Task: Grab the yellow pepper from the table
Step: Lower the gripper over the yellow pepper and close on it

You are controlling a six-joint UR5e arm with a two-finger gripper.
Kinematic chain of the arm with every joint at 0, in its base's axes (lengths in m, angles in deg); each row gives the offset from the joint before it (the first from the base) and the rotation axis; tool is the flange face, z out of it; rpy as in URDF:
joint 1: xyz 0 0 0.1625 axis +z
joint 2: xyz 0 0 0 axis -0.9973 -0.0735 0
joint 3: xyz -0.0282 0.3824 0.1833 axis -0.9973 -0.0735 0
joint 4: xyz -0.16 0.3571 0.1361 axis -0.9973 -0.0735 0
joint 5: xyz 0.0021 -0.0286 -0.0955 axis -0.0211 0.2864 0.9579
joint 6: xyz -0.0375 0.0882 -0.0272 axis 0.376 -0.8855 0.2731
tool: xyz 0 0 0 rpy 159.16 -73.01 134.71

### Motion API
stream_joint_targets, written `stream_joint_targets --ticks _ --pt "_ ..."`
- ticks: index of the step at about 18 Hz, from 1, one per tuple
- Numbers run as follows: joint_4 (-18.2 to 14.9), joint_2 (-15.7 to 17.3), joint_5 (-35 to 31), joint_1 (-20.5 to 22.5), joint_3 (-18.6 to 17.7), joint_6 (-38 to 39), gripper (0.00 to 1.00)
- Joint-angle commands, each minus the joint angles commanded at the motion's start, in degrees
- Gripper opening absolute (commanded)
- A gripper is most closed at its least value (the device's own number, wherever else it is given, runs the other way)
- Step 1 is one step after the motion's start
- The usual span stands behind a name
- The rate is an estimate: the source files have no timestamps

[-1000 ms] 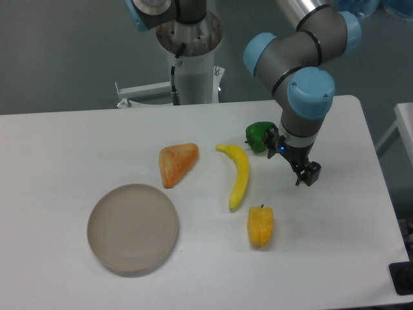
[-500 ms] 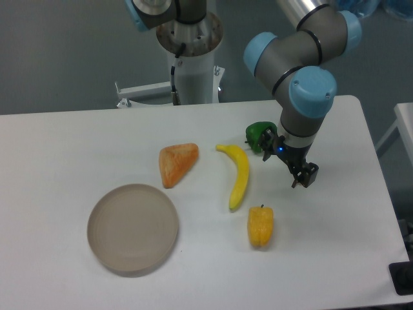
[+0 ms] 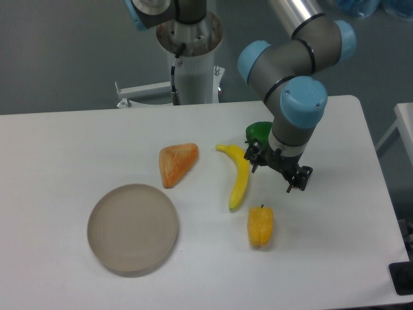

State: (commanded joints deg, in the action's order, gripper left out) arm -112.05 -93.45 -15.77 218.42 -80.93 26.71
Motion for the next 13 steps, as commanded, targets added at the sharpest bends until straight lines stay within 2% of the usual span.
stream_joint_targets --ticks 3,4,6,8,13 --pt "0.52 -0.79 -0.09 -0.36 0.44 1.75 1.0" --pt "1.57 -1.4 0.09 -0.36 0.61 7.42 1.0" --pt "4.38 -2.55 0.0 -0.97 0.79 12.47 1.0" --pt "6.58 -3.95 -0.17 -1.58 1.05 13.89 1.0" --pt "7.46 -5.62 -0.44 -1.59 1.76 15.83 1.0"
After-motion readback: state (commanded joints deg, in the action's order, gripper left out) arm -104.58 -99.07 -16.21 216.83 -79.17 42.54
